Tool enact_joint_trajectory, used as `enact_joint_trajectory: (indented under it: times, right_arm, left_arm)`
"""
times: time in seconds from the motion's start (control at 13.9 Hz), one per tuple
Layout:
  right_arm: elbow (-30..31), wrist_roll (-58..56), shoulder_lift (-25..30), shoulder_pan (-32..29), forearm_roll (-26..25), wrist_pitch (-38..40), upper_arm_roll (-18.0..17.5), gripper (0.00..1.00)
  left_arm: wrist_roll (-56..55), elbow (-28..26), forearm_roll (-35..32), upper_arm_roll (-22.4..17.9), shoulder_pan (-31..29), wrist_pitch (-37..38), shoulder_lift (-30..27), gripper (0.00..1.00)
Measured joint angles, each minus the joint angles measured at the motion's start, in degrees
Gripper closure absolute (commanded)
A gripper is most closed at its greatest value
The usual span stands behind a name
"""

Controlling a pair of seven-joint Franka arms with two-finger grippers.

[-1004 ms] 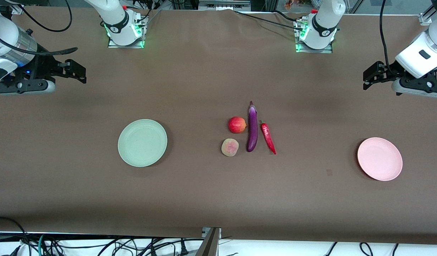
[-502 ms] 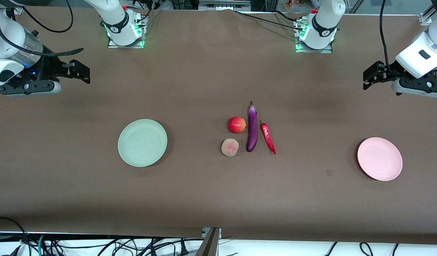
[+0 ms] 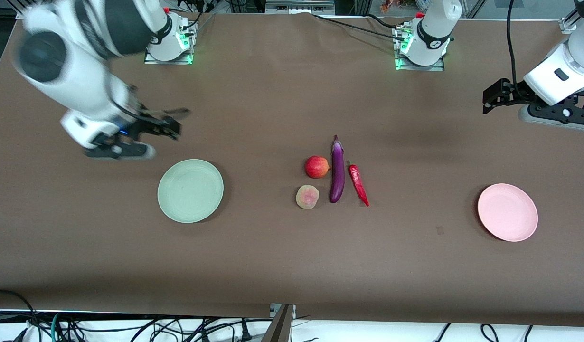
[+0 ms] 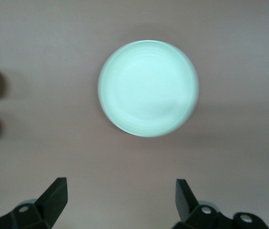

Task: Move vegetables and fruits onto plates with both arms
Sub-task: 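Reach the right gripper to the red apple while the left gripper reaches the chili, then grasp the apple with the right gripper while the left gripper grasps the chili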

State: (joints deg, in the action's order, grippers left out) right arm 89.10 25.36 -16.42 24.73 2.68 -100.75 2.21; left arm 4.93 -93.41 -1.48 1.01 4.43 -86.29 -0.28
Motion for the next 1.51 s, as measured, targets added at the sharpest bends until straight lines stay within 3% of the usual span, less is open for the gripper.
enact_joint_trajectory:
  times: [0.36, 0.72, 1.08, 1.51]
  right_arm:
    - [-4.00, 23.02, -14.90, 10.93, 1.39, -16.06, -0.18, 0.00]
    - [-14.04, 37.91, -28.02, 18.37, 2.69, -21.72, -0.17, 0.00]
    - [-15.61, 48.59, -33.13, 25.88, 2.31, -27.56, 0.32, 0.00]
    - [-16.16, 50.37, -34.14, 26.54, 1.70, -31.28, 0.88, 0.00]
  left_arm:
    - [-0.38, 0.37, 4.72, 0.62, 2.23, -0.18, 7.72, 0.00]
    - [-3.90, 0.57, 10.93, 0.74, 2.93, -11.75, 17.03, 0.00]
    - [-17.28, 0.50, 12.00, 1.19, 10.15, -23.53, 27.22, 0.00]
    - [-24.05, -5.24, 15.81, 1.53, 15.01, -37.97, 33.62, 0.00]
